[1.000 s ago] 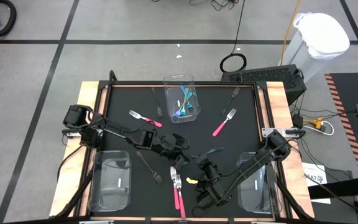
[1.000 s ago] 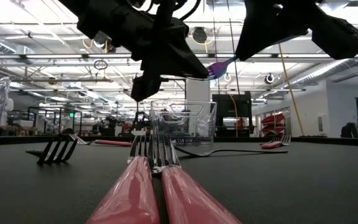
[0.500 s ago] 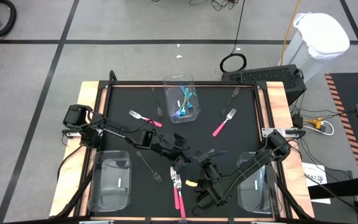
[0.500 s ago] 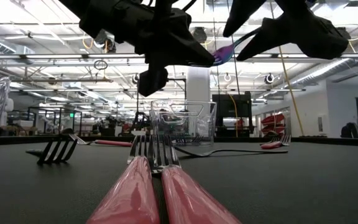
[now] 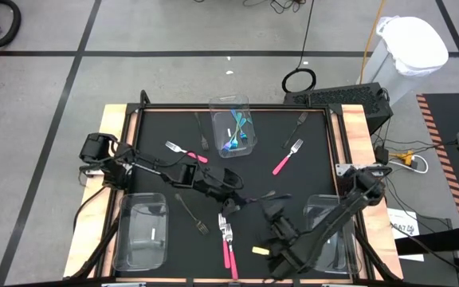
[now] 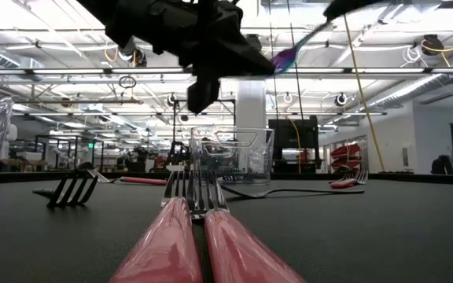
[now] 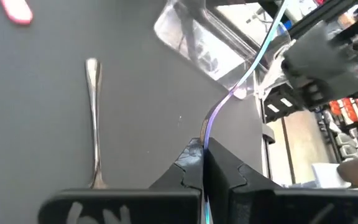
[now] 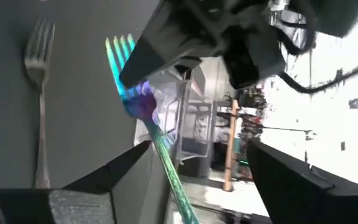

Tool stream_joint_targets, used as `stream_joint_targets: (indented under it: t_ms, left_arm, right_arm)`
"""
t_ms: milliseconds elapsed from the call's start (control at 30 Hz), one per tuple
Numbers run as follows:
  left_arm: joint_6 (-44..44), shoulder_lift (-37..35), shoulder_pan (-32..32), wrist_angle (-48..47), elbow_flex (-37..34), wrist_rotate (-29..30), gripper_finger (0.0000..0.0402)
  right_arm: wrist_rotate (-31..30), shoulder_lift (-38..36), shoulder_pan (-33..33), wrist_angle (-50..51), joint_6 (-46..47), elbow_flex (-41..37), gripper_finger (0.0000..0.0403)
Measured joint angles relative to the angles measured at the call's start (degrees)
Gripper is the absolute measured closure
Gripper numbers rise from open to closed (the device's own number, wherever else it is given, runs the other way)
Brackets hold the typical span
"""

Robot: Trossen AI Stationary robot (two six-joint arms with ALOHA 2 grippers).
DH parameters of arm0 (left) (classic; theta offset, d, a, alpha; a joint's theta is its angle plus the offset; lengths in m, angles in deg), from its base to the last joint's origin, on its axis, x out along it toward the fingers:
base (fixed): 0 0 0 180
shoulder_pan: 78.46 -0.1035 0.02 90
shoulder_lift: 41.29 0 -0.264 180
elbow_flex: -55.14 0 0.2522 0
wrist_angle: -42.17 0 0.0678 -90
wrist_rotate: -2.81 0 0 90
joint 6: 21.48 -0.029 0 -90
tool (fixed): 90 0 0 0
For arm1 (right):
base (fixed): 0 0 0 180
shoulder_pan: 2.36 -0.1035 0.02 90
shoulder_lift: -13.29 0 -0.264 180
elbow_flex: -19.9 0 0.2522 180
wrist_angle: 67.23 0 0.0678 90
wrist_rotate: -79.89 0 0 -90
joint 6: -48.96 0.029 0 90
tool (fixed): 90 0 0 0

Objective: Sort silverware by color (type)
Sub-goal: Put the blue fork into the top transparent bin

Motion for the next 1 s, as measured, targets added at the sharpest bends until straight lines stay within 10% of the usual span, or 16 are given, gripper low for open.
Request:
stream_joint_targets:
  t_ms: [467, 1000]
  left_arm:
    - [-8.9, 0.0, 0.0, 17.2, 0.0, 8.7, 0.0400]
    - [-20.2, 0.0, 2.1, 30.6, 0.0, 15.1, 0.0400]
  right_arm:
    - [-3.3, -12.7, -9.0, 1.3, 24.1, -1.4, 0.0149]
    - [-16.7, -21.5, -12.8, 1.5, 49.8, -22.1, 0.0149]
